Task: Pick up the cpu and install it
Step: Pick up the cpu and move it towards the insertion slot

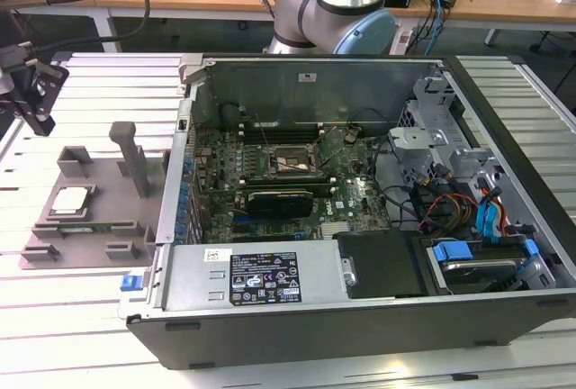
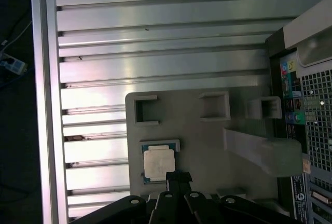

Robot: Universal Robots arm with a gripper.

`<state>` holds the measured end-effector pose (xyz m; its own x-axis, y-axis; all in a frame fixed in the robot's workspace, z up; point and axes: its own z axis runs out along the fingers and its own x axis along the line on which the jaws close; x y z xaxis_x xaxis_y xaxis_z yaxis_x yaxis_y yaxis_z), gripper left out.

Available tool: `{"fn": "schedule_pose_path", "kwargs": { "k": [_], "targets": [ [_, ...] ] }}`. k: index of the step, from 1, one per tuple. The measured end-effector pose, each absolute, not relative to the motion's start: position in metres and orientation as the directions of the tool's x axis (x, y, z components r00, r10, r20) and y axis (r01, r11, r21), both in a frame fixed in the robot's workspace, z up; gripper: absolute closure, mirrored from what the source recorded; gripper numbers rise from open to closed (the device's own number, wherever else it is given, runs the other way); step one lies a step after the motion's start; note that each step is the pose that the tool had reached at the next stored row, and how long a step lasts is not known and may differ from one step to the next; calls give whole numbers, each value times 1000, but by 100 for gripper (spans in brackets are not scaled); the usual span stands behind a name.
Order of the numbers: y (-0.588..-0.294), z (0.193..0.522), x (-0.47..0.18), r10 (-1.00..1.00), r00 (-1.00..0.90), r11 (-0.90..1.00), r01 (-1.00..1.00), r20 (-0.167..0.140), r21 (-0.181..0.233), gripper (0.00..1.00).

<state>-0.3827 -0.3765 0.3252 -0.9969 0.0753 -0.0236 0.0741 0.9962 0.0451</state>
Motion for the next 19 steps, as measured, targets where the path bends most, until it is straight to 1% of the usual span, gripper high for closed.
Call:
{"fn": "schedule_pose_path", "kwargs": {
  "k": [11,19],
  "targets": [
    [-377,313,-384,75,-997,996,74,-23,45,89],
    [-377,295,-386,75,-997,996,74,-23,45,89]
  ]
}}
